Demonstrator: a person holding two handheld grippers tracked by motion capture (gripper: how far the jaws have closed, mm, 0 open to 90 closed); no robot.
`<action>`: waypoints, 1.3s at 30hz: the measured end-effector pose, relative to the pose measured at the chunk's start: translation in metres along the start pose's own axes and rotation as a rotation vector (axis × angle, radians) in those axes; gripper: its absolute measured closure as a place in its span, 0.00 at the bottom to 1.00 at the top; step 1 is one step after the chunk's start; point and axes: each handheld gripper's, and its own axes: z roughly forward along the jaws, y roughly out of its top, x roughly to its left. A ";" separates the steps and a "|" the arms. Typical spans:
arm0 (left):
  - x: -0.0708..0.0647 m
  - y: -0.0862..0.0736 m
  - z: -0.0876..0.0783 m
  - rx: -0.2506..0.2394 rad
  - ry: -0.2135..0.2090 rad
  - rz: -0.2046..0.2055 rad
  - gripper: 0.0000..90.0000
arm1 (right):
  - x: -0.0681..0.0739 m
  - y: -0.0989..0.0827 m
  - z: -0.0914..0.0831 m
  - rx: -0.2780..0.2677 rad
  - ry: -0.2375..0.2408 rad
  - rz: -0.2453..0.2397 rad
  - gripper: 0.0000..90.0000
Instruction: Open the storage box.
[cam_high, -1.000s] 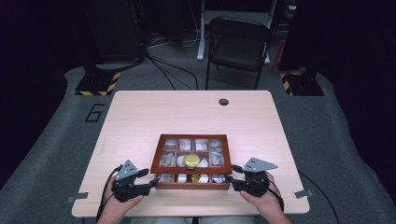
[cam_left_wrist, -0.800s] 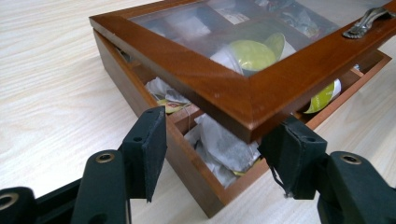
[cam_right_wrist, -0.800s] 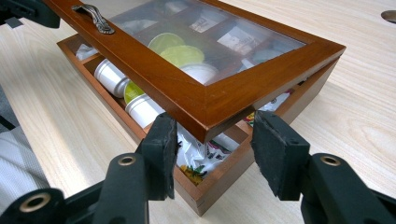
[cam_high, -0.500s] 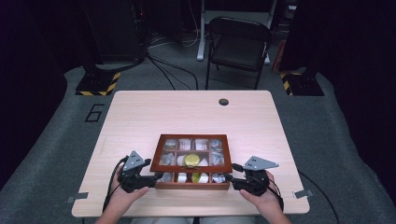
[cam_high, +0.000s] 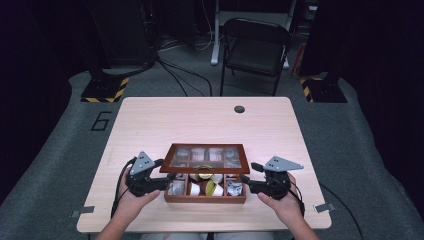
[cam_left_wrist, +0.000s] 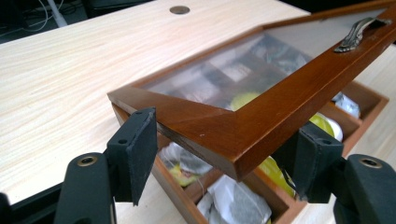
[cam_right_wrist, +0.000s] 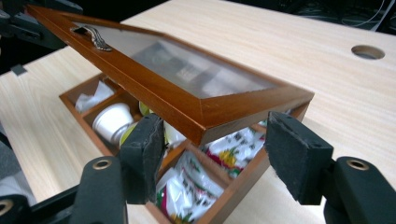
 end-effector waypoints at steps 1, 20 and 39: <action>0.002 0.003 0.000 -0.006 -0.004 -0.007 0.38 | -0.002 0.005 0.001 -0.012 -0.001 -0.003 0.42; 0.029 0.052 0.013 -0.095 -0.015 -0.075 0.37 | -0.016 0.055 0.017 -0.101 -0.056 -0.002 0.45; 0.051 0.079 0.028 -0.102 -0.006 -0.110 0.44 | -0.037 0.091 0.032 -0.096 -0.062 -0.001 0.51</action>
